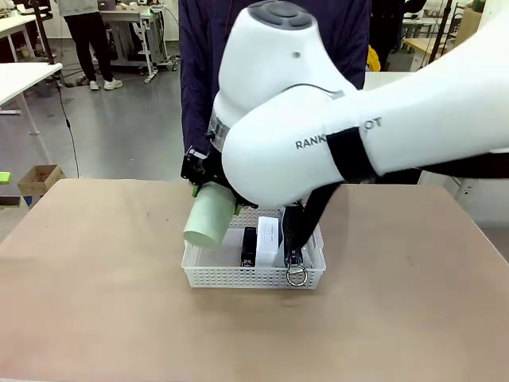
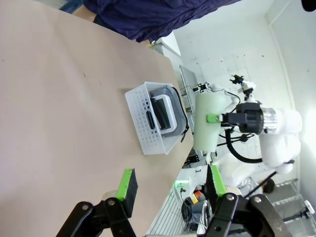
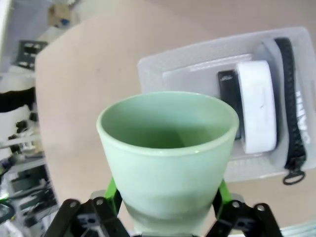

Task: Efficiently arrange items inside the basket to fit them all.
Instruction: Pick up the Reusable plastic cup and place it inside the Organizing basket.

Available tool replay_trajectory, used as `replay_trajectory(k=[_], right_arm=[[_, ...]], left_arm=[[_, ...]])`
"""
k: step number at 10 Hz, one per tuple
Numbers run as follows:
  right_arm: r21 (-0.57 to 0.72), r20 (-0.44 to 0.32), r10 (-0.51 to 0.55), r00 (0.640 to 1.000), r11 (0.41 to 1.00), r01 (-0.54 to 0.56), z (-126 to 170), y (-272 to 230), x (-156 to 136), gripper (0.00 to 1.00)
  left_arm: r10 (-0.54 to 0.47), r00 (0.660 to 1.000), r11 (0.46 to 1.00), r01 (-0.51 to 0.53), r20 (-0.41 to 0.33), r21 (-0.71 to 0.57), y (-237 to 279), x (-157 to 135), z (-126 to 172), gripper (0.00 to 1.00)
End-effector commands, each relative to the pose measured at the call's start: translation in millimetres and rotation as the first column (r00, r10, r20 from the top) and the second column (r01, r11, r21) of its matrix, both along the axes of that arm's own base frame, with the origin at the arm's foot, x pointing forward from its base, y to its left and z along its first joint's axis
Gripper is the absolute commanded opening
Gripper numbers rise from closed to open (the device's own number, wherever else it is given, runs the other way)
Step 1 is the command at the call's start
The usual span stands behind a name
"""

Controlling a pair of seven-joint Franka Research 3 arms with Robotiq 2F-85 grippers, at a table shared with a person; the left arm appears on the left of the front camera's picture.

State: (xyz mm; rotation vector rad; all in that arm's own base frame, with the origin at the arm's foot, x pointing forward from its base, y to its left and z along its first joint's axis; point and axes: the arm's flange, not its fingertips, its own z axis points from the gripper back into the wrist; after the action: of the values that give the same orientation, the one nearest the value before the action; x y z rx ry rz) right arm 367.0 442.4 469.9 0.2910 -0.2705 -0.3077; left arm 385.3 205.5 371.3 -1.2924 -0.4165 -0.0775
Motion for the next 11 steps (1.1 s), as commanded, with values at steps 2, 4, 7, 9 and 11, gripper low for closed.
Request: replay_trajectory(k=[2,4,7,9,11], right_arm=[[-0.137,-0.119,-0.032,0.992,0.99,0.016,-15,44,57,0.87],[-0.177,-0.171,-0.059,0.983,0.984,0.028,-37,47,73,0.87],[-0.243,-0.21,-0.024,0.977,0.97,-0.029,-67,47,80,0.87],[-0.254,-0.241,0.007,0.971,0.965,-0.071,-76,42,82,0.87],[-0.288,-0.278,0.056,0.959,0.948,-0.139,-85,42,81,0.87]], left_arm=[[-0.003,1.0,1.0,0.002,0.007,0.004,-2,-1,1,0.74],[-0.003,1.0,1.0,0.002,0.007,0.004,-2,-1,1,0.74],[-0.003,1.0,1.0,0.002,0.007,0.004,-2,-1,1,0.74],[-0.003,1.0,1.0,0.002,0.007,0.004,-2,-1,1,0.74],[-0.003,1.0,1.0,0.002,0.007,0.004,-2,-1,1,0.74]])
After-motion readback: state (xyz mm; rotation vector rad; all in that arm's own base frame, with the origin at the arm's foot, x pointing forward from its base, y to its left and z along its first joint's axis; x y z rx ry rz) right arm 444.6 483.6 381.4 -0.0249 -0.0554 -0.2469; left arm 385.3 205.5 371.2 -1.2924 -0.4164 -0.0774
